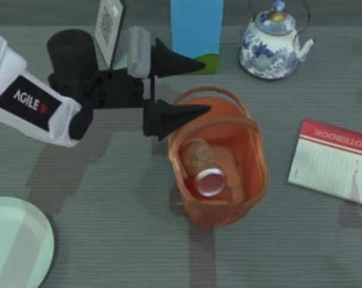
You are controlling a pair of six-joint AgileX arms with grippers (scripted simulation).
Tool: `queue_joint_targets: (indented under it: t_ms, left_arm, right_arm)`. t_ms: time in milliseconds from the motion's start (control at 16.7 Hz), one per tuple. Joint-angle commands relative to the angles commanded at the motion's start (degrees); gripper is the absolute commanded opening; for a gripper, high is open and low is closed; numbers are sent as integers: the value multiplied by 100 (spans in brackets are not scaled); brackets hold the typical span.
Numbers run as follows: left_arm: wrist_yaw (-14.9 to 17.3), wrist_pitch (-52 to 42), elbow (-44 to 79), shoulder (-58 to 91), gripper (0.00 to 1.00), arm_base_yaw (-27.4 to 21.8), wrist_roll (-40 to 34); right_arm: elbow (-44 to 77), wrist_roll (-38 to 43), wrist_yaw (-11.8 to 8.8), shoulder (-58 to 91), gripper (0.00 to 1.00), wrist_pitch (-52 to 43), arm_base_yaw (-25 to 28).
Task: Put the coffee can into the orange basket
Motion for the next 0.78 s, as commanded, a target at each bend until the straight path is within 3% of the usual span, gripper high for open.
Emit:
queue_joint_targets:
  t_ms: [180,360,540,780]
  left_arm:
    - [-45,-37,-30,-50,100,-9,-13]
    - [-391,-339,-308,-507,100,98,-135]
    - [-997,-869,-808,-1428,100,288,-320]
    - [-2099,-1830,-1761,-3272,100,621,-548]
  right_arm:
    - [57,-33,-7,56,100,-50,29]
    - [588,-333,-52,582,100,-503,269]
    - [1652,-872,-87,1645,100,-1325,657]
    - [3755,-1829,-79,3748,100,-2805,1283]
